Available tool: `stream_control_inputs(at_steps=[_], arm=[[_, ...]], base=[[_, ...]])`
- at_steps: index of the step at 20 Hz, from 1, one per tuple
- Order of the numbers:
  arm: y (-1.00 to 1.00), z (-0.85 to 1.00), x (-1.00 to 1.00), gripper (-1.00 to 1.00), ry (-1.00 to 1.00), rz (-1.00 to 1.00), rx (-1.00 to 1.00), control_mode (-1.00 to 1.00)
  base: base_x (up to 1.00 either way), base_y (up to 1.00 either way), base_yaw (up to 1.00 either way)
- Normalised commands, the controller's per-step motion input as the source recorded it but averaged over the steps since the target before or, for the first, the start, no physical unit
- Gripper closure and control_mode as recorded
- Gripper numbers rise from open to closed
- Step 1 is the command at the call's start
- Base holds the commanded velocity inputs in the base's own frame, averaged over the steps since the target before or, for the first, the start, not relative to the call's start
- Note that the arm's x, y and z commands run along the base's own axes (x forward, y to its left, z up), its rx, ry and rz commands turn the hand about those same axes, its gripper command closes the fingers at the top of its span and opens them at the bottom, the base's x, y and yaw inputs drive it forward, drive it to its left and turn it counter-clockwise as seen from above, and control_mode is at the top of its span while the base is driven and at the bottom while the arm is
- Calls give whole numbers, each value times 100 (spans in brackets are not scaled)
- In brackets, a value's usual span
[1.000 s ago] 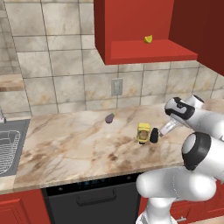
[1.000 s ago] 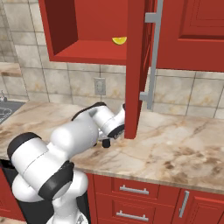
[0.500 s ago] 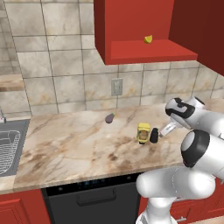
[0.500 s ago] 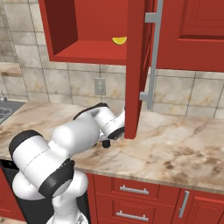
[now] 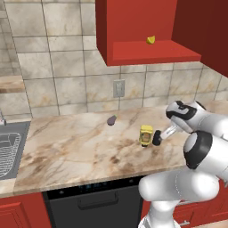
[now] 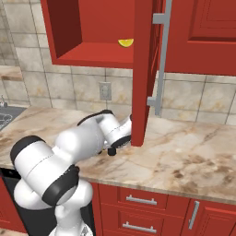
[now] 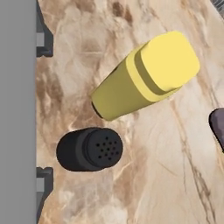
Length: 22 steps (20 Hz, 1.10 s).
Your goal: Pick the mustard and shaker from the counter and place them in the cabinet.
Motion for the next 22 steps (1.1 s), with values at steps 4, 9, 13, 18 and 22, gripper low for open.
stream_control_inputs(at_steps=[4, 9, 13, 18, 22], arm=[[3, -5, 24, -100, 0, 0, 1, -100], [0, -4, 37, -100, 0, 0, 0, -100], [0, -6, 28, -100, 0, 0, 0, -100], [0, -13, 15, -100, 0, 0, 0, -100], [0, -11, 10, 100, 0, 0, 0, -100]], base=[[0, 0, 0], [0, 0, 0], [0, 0, 0], [0, 0, 0], [0, 0, 0]])
